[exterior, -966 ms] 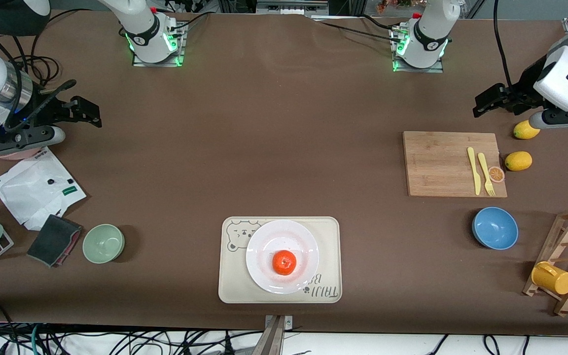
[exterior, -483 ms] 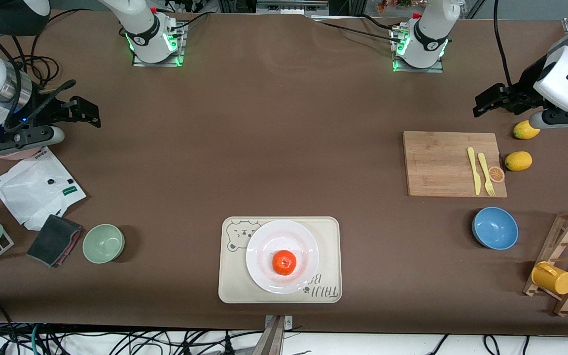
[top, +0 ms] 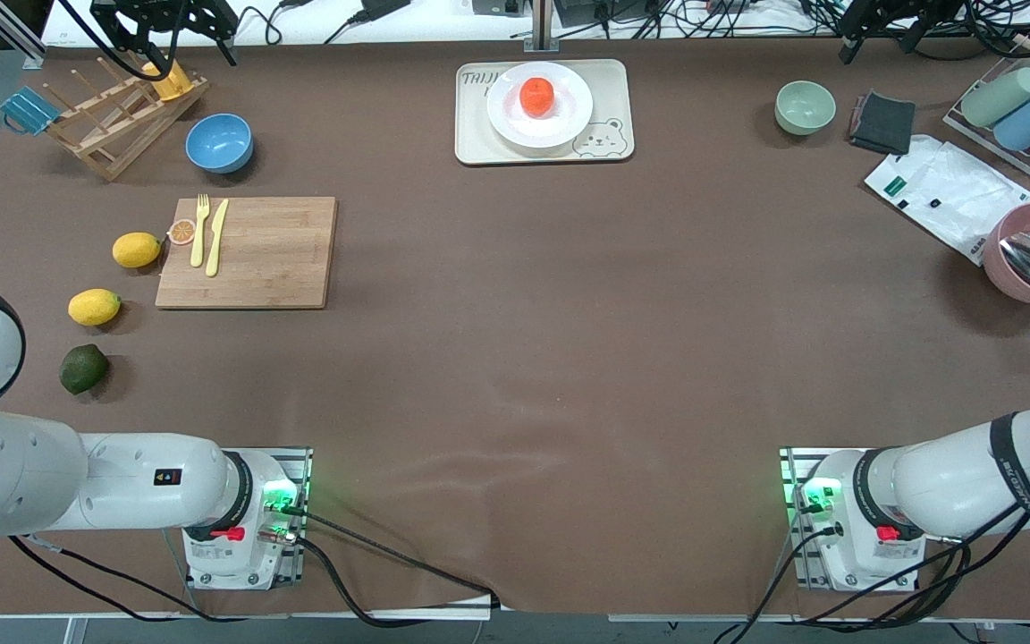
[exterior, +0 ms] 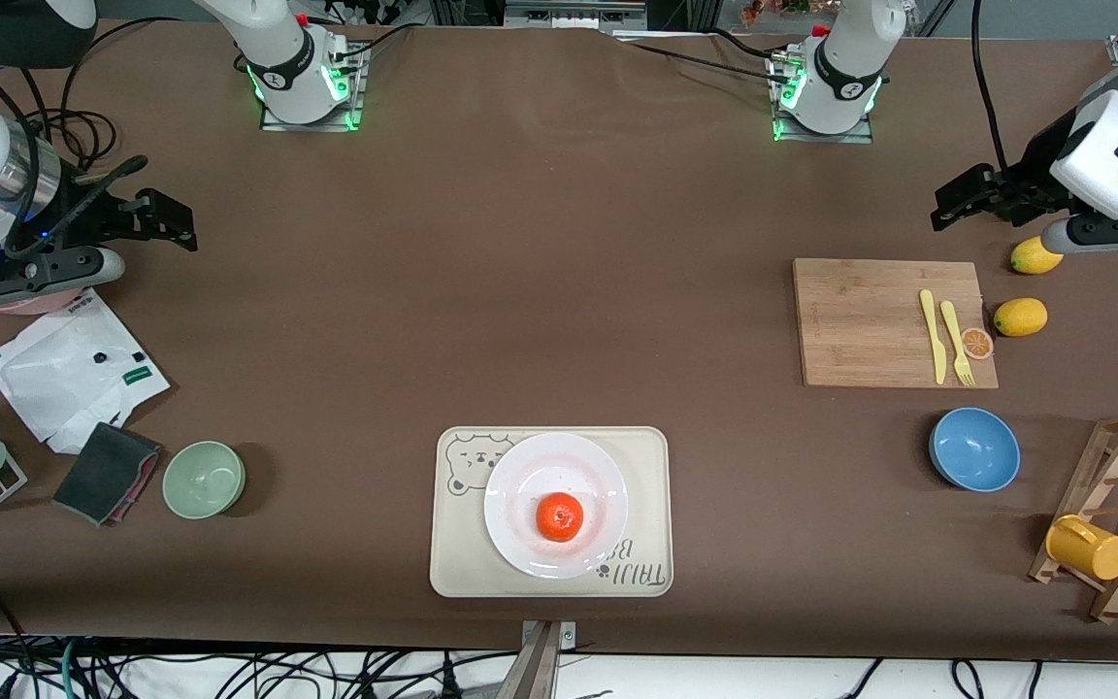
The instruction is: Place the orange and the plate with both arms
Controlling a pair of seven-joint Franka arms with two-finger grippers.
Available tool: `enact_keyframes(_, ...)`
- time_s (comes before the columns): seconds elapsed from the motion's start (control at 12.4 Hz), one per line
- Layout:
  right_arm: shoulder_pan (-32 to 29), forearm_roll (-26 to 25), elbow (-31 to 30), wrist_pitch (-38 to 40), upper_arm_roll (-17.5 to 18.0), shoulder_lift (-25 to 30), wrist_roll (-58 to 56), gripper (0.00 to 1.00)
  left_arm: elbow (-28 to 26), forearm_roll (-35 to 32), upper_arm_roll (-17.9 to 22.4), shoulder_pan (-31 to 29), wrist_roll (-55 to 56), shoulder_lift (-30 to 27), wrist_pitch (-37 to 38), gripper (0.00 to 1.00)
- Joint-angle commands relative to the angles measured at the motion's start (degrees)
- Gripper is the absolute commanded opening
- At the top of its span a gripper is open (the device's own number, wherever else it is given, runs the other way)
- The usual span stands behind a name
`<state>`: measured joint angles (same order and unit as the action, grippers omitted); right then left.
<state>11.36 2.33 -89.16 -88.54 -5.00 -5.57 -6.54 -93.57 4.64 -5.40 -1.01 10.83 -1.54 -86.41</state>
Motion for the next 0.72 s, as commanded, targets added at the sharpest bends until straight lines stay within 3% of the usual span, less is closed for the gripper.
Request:
enact_keyframes(0.0, -0.5, -0.5, 1.5, 1.2, 0.5, -0.3, 0.8, 1.00, 1.7, 1.3, 0.0, -0.3, -0.4, 0.8, 1.3, 1.00)
enact_keyframes(0.64, -0.5, -1.0, 1.4, 1.2, 0.6, -0.3, 0.9, 1.00, 1.7, 1.3, 0.1, -0.3, -0.4, 0.8, 1.6, 1.00)
